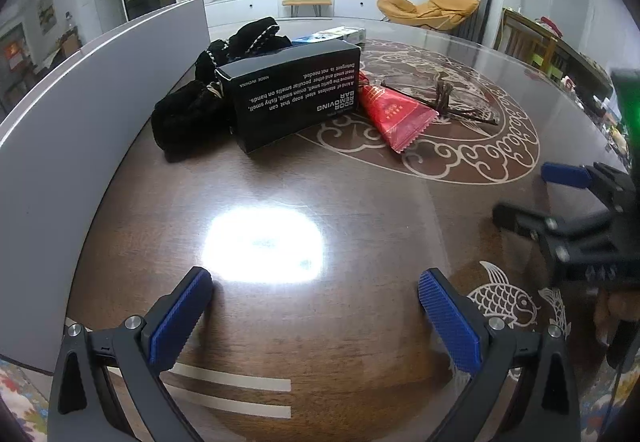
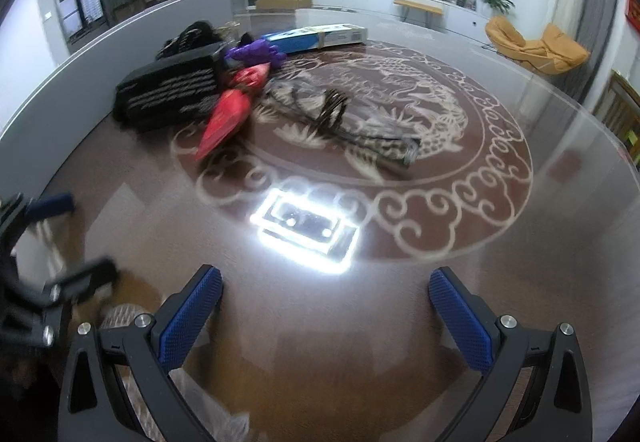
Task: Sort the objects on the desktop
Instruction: 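Return both tools over the table toward the remaining objects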
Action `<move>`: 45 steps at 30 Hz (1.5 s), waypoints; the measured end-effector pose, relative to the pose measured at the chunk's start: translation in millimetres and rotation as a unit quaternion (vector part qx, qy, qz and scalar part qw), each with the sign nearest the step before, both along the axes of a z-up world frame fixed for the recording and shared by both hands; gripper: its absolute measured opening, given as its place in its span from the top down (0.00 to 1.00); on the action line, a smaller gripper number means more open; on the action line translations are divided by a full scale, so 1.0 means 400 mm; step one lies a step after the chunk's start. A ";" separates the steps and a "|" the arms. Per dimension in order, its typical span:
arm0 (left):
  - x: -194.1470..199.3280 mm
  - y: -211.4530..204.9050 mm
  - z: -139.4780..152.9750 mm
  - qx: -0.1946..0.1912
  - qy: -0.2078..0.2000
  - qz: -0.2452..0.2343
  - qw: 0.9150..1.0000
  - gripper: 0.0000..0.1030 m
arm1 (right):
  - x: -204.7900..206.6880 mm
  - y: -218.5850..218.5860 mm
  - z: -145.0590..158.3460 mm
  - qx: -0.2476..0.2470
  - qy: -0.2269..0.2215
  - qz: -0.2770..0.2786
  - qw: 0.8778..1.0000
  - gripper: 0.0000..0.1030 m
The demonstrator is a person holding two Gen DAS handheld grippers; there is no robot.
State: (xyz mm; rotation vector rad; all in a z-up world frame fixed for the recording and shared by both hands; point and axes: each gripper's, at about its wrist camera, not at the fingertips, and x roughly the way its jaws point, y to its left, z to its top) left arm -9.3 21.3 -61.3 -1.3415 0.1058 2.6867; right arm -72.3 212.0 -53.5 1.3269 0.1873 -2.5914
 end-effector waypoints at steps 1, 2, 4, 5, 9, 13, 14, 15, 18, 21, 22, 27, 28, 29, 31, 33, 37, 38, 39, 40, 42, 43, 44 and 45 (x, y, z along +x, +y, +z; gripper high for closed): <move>-0.002 0.000 0.000 0.000 0.000 0.001 1.000 0.00 | -0.011 0.000 0.000 0.000 0.000 -0.004 1.000 0.00; -0.003 0.001 0.000 0.000 0.000 0.002 1.000 0.00 | -0.016 0.000 0.001 -0.001 0.000 -0.005 1.000 0.00; -0.002 0.001 -0.002 0.001 0.000 0.001 1.000 0.00 | -0.016 0.000 0.002 0.000 0.000 -0.005 1.000 0.00; -0.002 -0.001 -0.002 0.001 0.000 0.000 1.000 0.00 | -0.015 0.000 0.003 0.000 0.000 -0.005 1.000 0.00; -0.002 -0.004 -0.004 0.000 -0.002 0.016 1.000 0.00 | -0.017 0.000 0.002 0.000 0.000 -0.005 1.000 0.00; -0.014 -0.002 -0.003 -0.001 -0.013 0.023 1.000 0.00 | -0.018 0.000 0.002 0.000 0.000 -0.005 1.000 0.00; -0.015 -0.003 -0.004 -0.001 -0.013 0.023 1.000 0.00 | -0.016 -0.001 0.002 0.000 0.000 -0.005 1.000 0.00; -0.016 -0.004 -0.004 -0.001 -0.014 0.025 1.000 0.00 | -0.018 0.000 0.002 0.000 0.000 -0.005 1.000 0.00; -0.014 -0.008 -0.007 0.000 -0.008 0.026 1.000 0.00 | -0.018 0.000 0.002 0.000 0.000 -0.005 1.000 0.00; -0.007 -0.009 -0.009 0.001 0.000 0.025 1.000 0.00 | -0.018 0.000 0.002 0.000 0.000 -0.005 1.000 0.00; -0.005 -0.010 -0.009 0.001 0.003 0.024 1.000 0.00 | -0.017 -0.001 0.002 0.000 0.000 -0.005 1.000 0.00; 0.003 -0.029 -0.009 0.003 0.006 0.044 0.999 0.00 | -0.019 0.000 0.002 0.000 0.000 -0.005 1.000 0.00; 0.002 -0.030 -0.009 0.003 0.006 0.047 0.999 0.00 | -0.018 0.000 0.002 0.000 0.000 -0.005 1.000 0.00; 0.001 -0.029 -0.009 0.002 0.007 0.050 0.999 0.00 | -0.017 0.000 0.002 0.000 0.000 -0.005 1.000 0.00; 0.002 -0.027 -0.009 0.002 0.008 0.056 0.998 0.00 | -0.018 0.000 0.002 0.000 0.000 -0.005 1.000 0.00; 0.001 -0.026 -0.008 0.002 0.007 0.056 0.998 0.00 | -0.019 0.000 0.002 0.000 0.000 -0.005 1.000 0.00; 0.004 -0.030 -0.008 0.003 0.007 0.055 0.998 0.00 | -0.019 0.000 0.002 0.000 0.000 -0.005 1.000 0.00; 0.002 -0.030 -0.008 0.003 0.008 0.055 0.998 0.00 | -0.017 -0.001 0.002 0.000 0.000 -0.005 1.000 0.00; 0.002 -0.029 -0.009 0.003 0.008 0.055 0.998 0.00 | -0.019 0.000 0.002 0.000 0.000 -0.005 1.000 0.00; 0.000 -0.029 -0.009 0.003 0.008 0.055 0.998 0.00 | -0.018 0.000 0.002 0.000 0.000 -0.005 1.000 0.00; -0.001 -0.028 -0.010 0.003 0.009 0.054 0.998 0.00 | -0.018 0.000 0.002 0.000 0.000 -0.005 1.000 0.00; -0.001 -0.027 -0.010 0.002 0.009 0.055 0.998 0.00 | -0.018 0.000 0.002 0.000 0.000 -0.005 1.000 0.00; -0.003 -0.027 -0.010 0.002 0.009 0.055 0.998 0.00 | -0.018 0.000 0.002 0.000 0.000 -0.005 1.000 0.00; -0.003 -0.027 -0.010 0.003 0.009 0.055 0.998 0.00 | -0.018 0.000 0.002 0.000 0.000 -0.005 1.000 0.00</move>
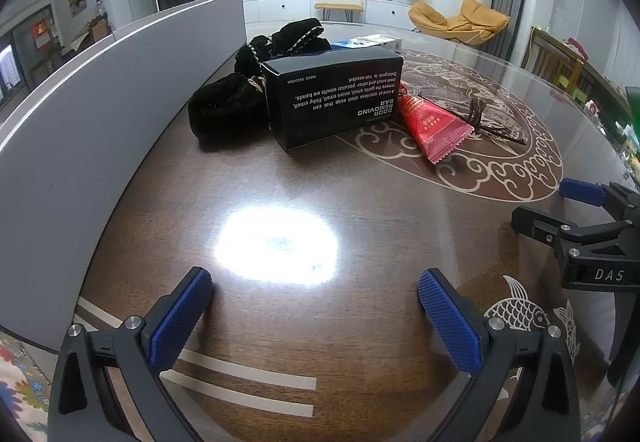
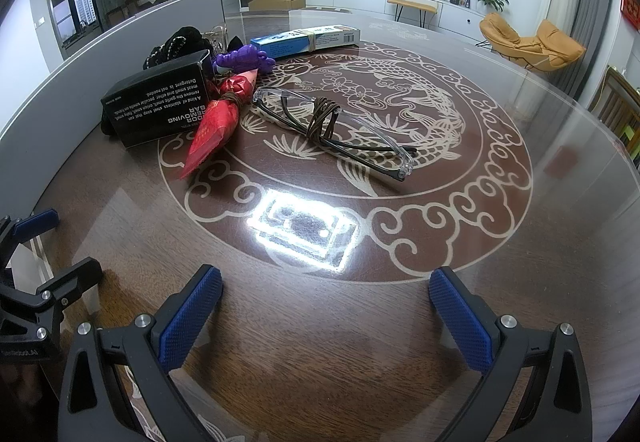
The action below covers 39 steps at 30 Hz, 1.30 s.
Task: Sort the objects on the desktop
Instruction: 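Return both tools over the table toward the remaining objects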
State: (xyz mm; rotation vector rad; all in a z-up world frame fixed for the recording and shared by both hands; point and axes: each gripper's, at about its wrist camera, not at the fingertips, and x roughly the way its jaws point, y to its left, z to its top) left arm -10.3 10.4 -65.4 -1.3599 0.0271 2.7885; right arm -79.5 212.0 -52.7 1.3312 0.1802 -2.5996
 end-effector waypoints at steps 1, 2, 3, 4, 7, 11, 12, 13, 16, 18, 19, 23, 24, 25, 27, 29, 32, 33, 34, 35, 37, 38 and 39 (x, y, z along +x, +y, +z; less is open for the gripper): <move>-0.001 0.000 0.000 0.000 0.000 0.000 1.000 0.00 | 0.000 0.000 0.000 0.000 0.000 0.000 1.000 0.00; -0.001 0.000 -0.001 0.000 0.000 0.000 1.000 0.00 | 0.001 -0.001 0.000 0.000 0.000 0.000 1.000 0.00; -0.001 0.000 -0.001 0.000 0.000 0.000 1.000 0.00 | 0.000 0.000 0.000 0.000 0.000 0.000 1.000 0.00; -0.001 0.000 0.000 0.000 0.000 0.000 1.000 0.00 | 0.002 0.000 0.000 0.000 0.000 0.000 1.000 0.00; -0.001 0.000 0.000 0.000 0.001 0.000 1.000 0.00 | 0.001 0.000 0.001 0.000 0.000 0.000 1.000 0.00; -0.002 0.000 -0.001 0.000 0.001 0.000 1.000 0.00 | 0.002 0.000 0.001 0.000 0.000 0.000 1.000 0.00; -0.003 0.000 -0.001 0.000 0.001 0.000 1.000 0.00 | 0.002 0.000 0.001 0.000 0.000 0.000 1.000 0.00; -0.004 0.000 -0.001 -0.001 0.002 0.000 1.000 0.00 | 0.001 0.001 0.001 0.000 0.000 0.000 1.000 0.00; -0.003 0.000 -0.001 0.000 0.002 0.000 1.000 0.00 | 0.001 0.001 0.001 0.000 0.000 0.000 1.000 0.00; -0.004 0.000 -0.001 0.000 0.002 0.000 1.000 0.00 | 0.001 0.001 0.001 0.000 0.000 0.000 1.000 0.00; -0.004 0.000 -0.001 0.000 0.002 0.000 1.000 0.00 | 0.001 0.001 0.001 0.000 0.000 0.000 1.000 0.00; -0.004 0.001 -0.001 0.000 0.002 0.000 1.000 0.00 | 0.001 0.001 0.001 0.000 0.000 0.000 1.000 0.00; -0.004 0.001 -0.001 0.000 0.002 0.000 1.000 0.00 | 0.000 0.001 0.001 0.000 0.000 0.000 1.000 0.00; -0.004 0.001 -0.002 0.000 0.002 0.000 1.000 0.00 | 0.000 0.001 0.001 0.000 0.000 0.000 1.000 0.00; -0.004 0.001 -0.002 -0.001 0.002 -0.001 1.000 0.00 | 0.000 0.001 0.001 0.000 0.000 0.000 1.000 0.00; -0.008 0.001 -0.001 -0.001 0.002 -0.001 1.000 0.00 | 0.001 0.000 0.001 0.000 0.000 0.000 1.000 0.00; -0.006 0.001 0.000 0.000 0.003 -0.001 1.000 0.00 | 0.000 0.001 0.001 0.000 0.000 0.000 1.000 0.00; -0.007 0.002 0.000 0.000 0.003 -0.001 1.000 0.00 | 0.000 0.001 0.001 0.000 0.000 0.000 1.000 0.00; -0.006 0.002 0.000 0.000 0.003 -0.001 1.000 0.00 | 0.000 0.001 0.001 0.000 0.000 0.000 1.000 0.00; -0.007 0.001 0.000 0.000 0.003 -0.002 1.000 0.00 | 0.000 0.001 0.001 0.000 0.000 0.000 1.000 0.00; -0.007 0.003 0.000 0.000 0.003 -0.002 1.000 0.00 | 0.000 0.001 0.001 0.000 0.000 0.000 1.000 0.00; -0.007 0.003 0.000 0.000 0.003 -0.002 1.000 0.00 | 0.001 0.000 0.001 0.000 0.000 0.000 1.000 0.00; -0.008 0.003 0.000 0.000 0.003 -0.002 1.000 0.00 | 0.000 0.001 0.001 0.000 0.000 0.000 1.000 0.00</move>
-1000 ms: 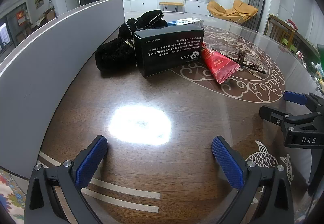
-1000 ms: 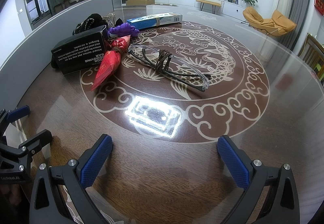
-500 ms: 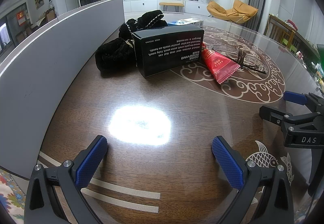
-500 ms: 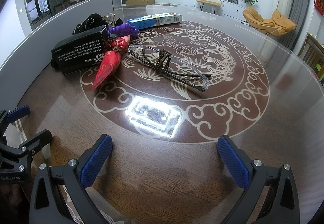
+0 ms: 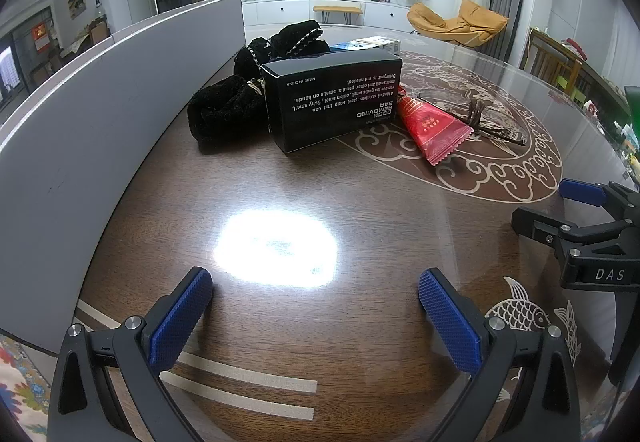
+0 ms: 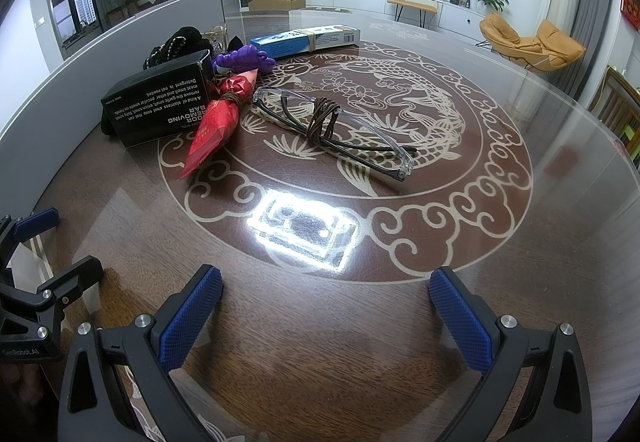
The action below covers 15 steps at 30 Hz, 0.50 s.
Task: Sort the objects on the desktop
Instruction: 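Return both tools over the table toward the remaining objects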
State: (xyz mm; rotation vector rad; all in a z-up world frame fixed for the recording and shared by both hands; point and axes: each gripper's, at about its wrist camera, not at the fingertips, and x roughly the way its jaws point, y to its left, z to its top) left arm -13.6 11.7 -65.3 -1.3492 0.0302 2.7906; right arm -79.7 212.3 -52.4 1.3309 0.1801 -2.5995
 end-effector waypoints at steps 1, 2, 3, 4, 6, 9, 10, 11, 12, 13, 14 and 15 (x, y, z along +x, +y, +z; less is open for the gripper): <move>0.001 0.000 0.000 0.000 0.000 0.000 1.000 0.00 | 0.000 0.000 0.000 0.000 0.000 0.000 1.000 0.00; 0.001 0.000 0.000 0.000 0.000 0.000 1.000 0.00 | 0.001 0.000 0.000 0.000 0.000 0.000 1.000 0.00; 0.000 0.000 0.000 0.000 0.000 0.000 1.000 0.00 | 0.000 0.000 0.000 0.000 0.000 0.000 1.000 0.00; -0.001 0.001 0.000 0.000 0.000 0.000 1.000 0.00 | 0.000 0.000 0.000 0.000 0.000 0.000 1.000 0.00; 0.001 0.000 -0.001 0.000 0.000 0.000 1.000 0.00 | 0.000 0.000 0.000 0.000 0.000 0.000 1.000 0.00; 0.001 0.001 -0.001 0.000 0.000 0.000 1.000 0.00 | 0.000 0.000 0.000 0.000 0.000 0.000 1.000 0.00; -0.001 0.001 -0.001 0.000 0.000 0.000 1.000 0.00 | 0.000 0.000 0.000 0.000 0.000 0.000 1.000 0.00; 0.001 0.001 -0.001 0.000 0.000 0.000 1.000 0.00 | 0.001 -0.001 0.000 0.000 0.000 0.000 1.000 0.00; 0.001 0.000 -0.001 0.000 0.000 -0.001 1.000 0.00 | 0.000 0.000 0.000 0.000 0.000 0.000 1.000 0.00; 0.002 0.001 -0.001 0.000 0.000 -0.003 1.000 0.00 | 0.000 0.000 0.000 0.000 0.000 0.000 1.000 0.00; -0.001 0.002 -0.001 0.000 0.000 -0.005 1.000 0.00 | 0.000 0.000 0.000 0.000 0.000 0.000 1.000 0.00; 0.001 0.002 -0.001 0.000 0.000 -0.006 1.000 0.00 | 0.000 0.000 0.000 0.000 0.000 0.000 1.000 0.00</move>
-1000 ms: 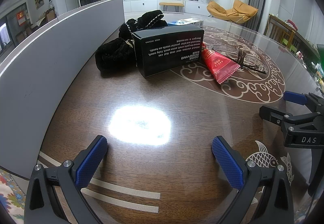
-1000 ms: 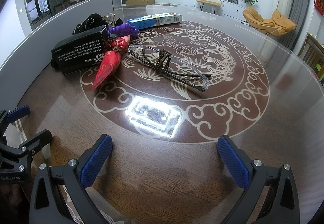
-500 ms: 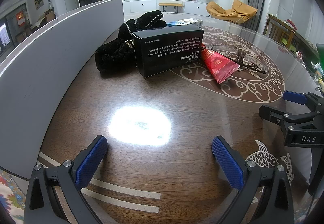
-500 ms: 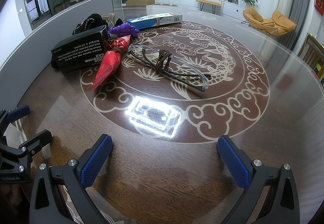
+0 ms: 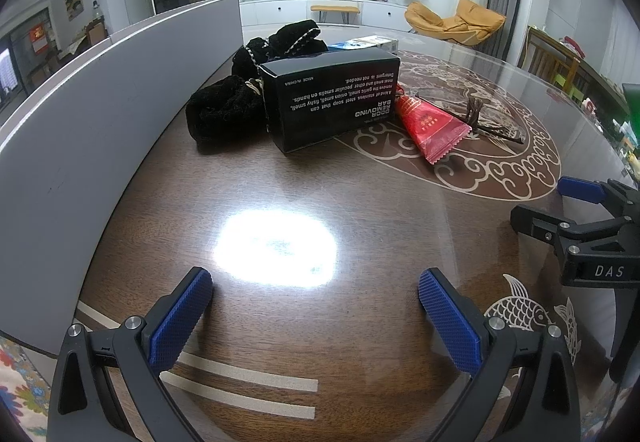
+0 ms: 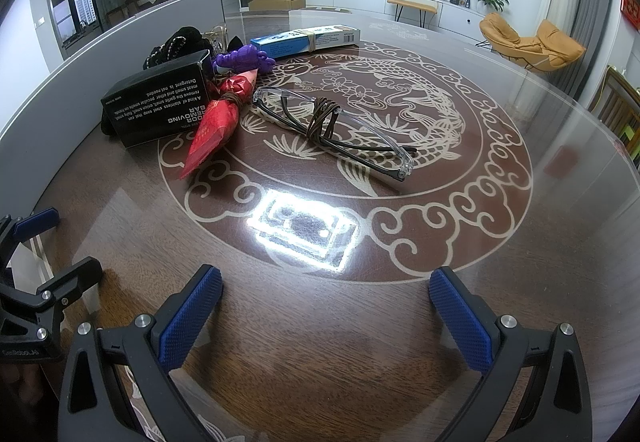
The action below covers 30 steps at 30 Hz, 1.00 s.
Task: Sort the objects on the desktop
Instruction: 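Return both tools over the table toward the remaining objects, then grasp the eyeglasses with the right gripper while the left gripper grasps the red candy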
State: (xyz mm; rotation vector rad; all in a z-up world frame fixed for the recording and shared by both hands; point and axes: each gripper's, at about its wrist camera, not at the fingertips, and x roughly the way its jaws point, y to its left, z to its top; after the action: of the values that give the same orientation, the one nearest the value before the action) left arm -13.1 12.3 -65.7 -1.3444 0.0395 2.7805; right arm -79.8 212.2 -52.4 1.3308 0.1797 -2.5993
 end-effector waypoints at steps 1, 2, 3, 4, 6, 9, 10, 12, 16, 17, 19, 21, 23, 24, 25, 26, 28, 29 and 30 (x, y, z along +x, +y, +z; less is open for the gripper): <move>-0.001 0.000 0.000 0.000 0.000 -0.001 1.000 0.00 | 0.000 0.000 0.000 0.000 0.000 0.000 1.000 0.00; -0.001 0.000 0.000 0.000 0.000 -0.002 1.000 0.00 | 0.001 0.000 0.000 0.000 0.000 0.000 1.000 0.00; -0.002 0.000 -0.001 0.000 -0.001 -0.002 1.000 0.00 | 0.000 0.000 0.000 0.000 0.000 0.000 1.000 0.00; -0.003 0.000 -0.001 0.000 -0.001 -0.002 1.000 0.00 | 0.000 0.000 0.000 0.000 0.000 0.000 1.000 0.00; -0.003 -0.001 -0.002 0.000 -0.003 -0.003 1.000 0.00 | 0.000 0.000 0.000 0.000 0.000 0.000 1.000 0.00; -0.001 -0.007 -0.002 0.000 -0.010 -0.004 1.000 0.00 | 0.000 0.000 0.000 0.000 0.000 0.000 1.000 0.00; 0.001 -0.009 -0.002 0.000 -0.012 -0.004 1.000 0.00 | 0.000 0.000 0.000 0.000 0.000 0.000 1.000 0.00; 0.007 -0.016 -0.002 0.000 -0.017 -0.006 1.000 0.00 | 0.000 0.000 0.000 0.000 0.000 0.000 1.000 0.00; 0.012 -0.019 -0.003 -0.001 -0.019 -0.012 1.000 0.00 | 0.000 0.000 0.000 0.000 0.000 0.000 1.000 0.00; 0.013 -0.019 -0.003 -0.001 -0.018 -0.013 1.000 0.00 | 0.000 0.000 0.000 0.000 0.000 0.000 1.000 0.00; 0.015 -0.020 -0.004 0.000 -0.015 -0.012 1.000 0.00 | 0.000 0.000 0.000 0.000 0.000 0.000 1.000 0.00; 0.018 -0.019 -0.005 -0.001 -0.012 -0.011 1.000 0.00 | 0.000 0.000 0.000 0.000 0.000 0.000 1.000 0.00; 0.020 -0.019 -0.006 -0.001 -0.010 -0.010 1.000 0.00 | 0.000 0.000 0.000 0.000 0.000 0.000 1.000 0.00; 0.020 -0.019 -0.007 0.000 -0.009 -0.009 1.000 0.00 | -0.001 0.000 0.000 0.000 0.000 0.000 1.000 0.00; 0.021 -0.018 -0.007 -0.001 -0.008 -0.010 1.000 0.00 | -0.001 -0.001 0.000 0.000 0.000 0.000 1.000 0.00; 0.021 -0.018 -0.007 -0.001 -0.007 -0.009 1.000 0.00 | 0.001 -0.001 0.000 0.000 0.000 0.000 1.000 0.00; 0.021 -0.018 -0.007 -0.001 -0.006 -0.008 1.000 0.00 | -0.004 -0.002 0.001 0.000 0.000 -0.001 1.000 0.00; 0.020 -0.018 -0.007 -0.001 -0.006 -0.008 1.000 0.00 | -0.006 -0.003 0.002 0.001 -0.009 0.013 1.000 0.00; 0.019 -0.018 -0.007 -0.001 -0.006 -0.008 1.000 0.00 | -0.007 -0.001 0.011 -0.001 -0.015 0.033 0.999 0.02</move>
State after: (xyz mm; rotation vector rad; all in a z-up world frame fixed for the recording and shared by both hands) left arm -5.3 4.9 -68.7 -1.3552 0.0516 2.7593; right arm -82.7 211.7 -48.2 1.3383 0.2116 -2.5230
